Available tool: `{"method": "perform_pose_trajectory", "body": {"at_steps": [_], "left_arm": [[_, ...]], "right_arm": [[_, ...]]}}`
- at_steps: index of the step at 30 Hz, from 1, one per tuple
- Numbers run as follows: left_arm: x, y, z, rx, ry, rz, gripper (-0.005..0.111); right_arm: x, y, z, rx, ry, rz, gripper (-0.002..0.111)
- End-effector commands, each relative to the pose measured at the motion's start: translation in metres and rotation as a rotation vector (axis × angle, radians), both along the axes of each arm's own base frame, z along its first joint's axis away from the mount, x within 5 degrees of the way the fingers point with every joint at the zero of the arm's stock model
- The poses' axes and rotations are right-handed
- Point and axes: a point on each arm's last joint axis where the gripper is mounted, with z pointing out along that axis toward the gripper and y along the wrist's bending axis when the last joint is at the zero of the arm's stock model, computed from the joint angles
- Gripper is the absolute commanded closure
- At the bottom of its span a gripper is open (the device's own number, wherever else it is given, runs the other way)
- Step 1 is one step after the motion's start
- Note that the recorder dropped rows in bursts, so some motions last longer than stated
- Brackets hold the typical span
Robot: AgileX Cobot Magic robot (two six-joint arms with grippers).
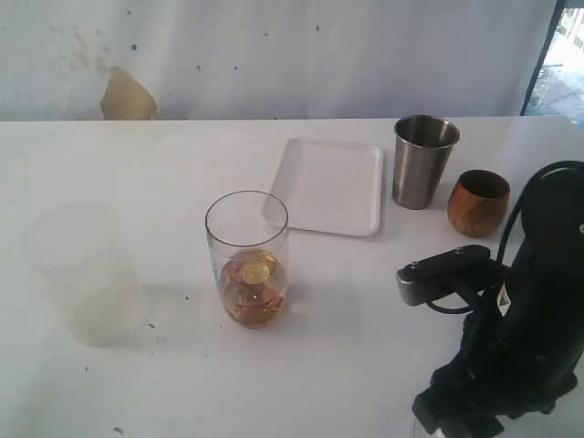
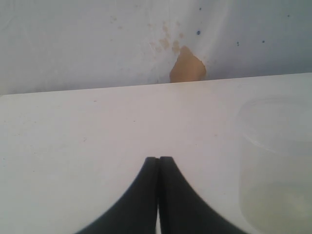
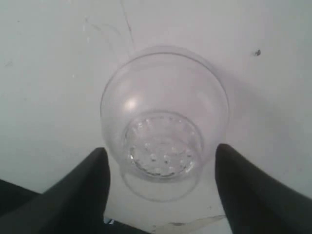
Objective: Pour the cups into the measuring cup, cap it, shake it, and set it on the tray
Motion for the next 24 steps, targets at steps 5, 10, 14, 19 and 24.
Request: {"method": "perform_pose_trajectory", "body": {"at_steps": [5,10,14,19,24], "left_arm": [[0.000,0.000,0.000,-0.011,-0.002,-0.001,0.107],[0.000,0.000,0.000,-0.011,-0.002,-0.001,0.107],[0.000,0.000,0.000,-0.011,-0.002,-0.001,0.107],[0.000,0.000,0.000,-0.011,-0.002,-0.001,0.107],[0.000,0.000,0.000,-0.011,-0.002,-0.001,0.107]], "right_arm": [[0.001,-0.001,-0.002,-0.002,-0.002,0.020,0.092],[0.008,0.003,0.023,-0.005,-0.007,0.058,0.108],[0.028,0.009,0.070,-0.025,-0.084,0.052,0.108],[0.061,0.035,0.137,0.148,-0.271,0.014,0.108],[0.084,0.093,0.153,0.213,-0.319,0.109,0.108]]}}
